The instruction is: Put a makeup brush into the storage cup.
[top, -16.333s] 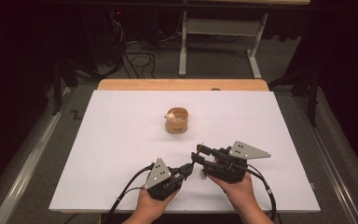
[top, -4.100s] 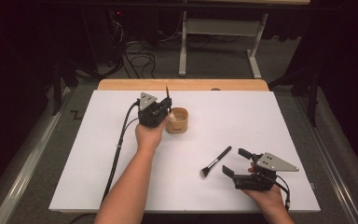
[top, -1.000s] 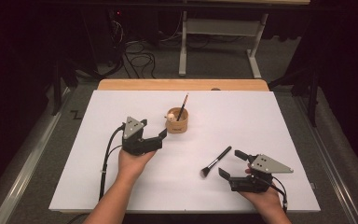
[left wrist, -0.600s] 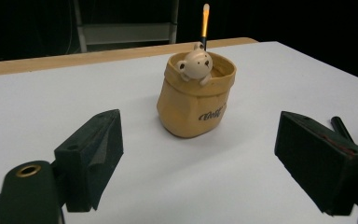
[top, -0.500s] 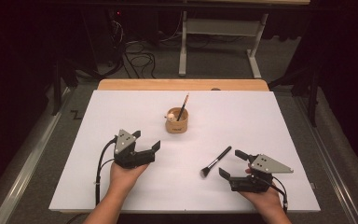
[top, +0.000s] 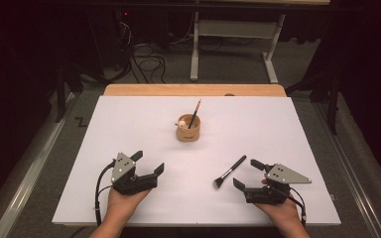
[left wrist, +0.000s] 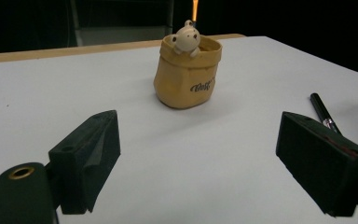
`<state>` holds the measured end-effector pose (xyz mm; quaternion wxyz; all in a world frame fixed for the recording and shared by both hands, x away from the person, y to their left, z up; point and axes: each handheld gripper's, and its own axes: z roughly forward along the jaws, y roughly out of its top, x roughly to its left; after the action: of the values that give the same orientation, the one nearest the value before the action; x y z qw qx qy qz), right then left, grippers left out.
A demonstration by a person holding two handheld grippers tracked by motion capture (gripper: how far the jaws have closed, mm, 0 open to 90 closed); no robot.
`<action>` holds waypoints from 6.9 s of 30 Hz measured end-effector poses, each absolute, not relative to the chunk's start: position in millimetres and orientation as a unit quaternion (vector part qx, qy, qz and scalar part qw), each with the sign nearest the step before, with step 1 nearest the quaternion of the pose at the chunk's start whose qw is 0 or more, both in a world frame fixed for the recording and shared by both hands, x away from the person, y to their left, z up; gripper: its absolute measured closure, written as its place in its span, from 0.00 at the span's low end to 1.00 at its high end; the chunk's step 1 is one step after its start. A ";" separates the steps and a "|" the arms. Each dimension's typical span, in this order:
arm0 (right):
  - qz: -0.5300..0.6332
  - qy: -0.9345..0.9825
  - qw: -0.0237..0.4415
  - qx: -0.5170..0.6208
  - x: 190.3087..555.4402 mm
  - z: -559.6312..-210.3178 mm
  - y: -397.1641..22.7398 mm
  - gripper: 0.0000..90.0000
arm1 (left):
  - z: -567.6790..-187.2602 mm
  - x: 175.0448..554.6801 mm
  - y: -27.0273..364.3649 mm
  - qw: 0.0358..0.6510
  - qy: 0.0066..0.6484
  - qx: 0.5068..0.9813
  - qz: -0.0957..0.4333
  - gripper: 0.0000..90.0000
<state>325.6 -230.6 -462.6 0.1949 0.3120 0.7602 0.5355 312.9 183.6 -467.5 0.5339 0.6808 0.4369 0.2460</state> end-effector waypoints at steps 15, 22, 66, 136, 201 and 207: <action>0.512 0.751 0.227 0.350 332.3 -461.5 -245.8 0.00 | -483.2 302.6 188.0 0.534 0.425 0.688 0.247 0.14; 0.505 0.740 0.246 0.369 334.6 -459.0 -255.5 0.00 | -482.2 301.0 188.8 0.539 0.412 0.691 0.250 0.05; 0.357 0.826 0.227 0.372 341.1 -459.7 -250.4 0.00 | -478.6 299.7 201.7 0.546 0.402 0.692 0.249 0.00; 0.117 0.950 0.087 0.275 400.4 -438.2 -194.8 0.04 | -477.4 294.6 199.4 0.544 0.398 0.697 0.244 0.00; 0.087 0.975 0.066 0.191 428.0 -448.0 -157.8 0.53 | -476.5 295.3 203.5 0.552 0.404 0.691 0.234 0.00; 0.086 0.974 0.060 0.199 427.4 -447.3 -158.7 0.60 | -476.3 295.1 203.4 0.552 0.404 0.691 0.233 0.00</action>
<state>427.4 -158.7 -447.3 0.0605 0.1987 0.9744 0.0859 295.1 203.4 -476.3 0.5520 0.6910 0.4042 0.2334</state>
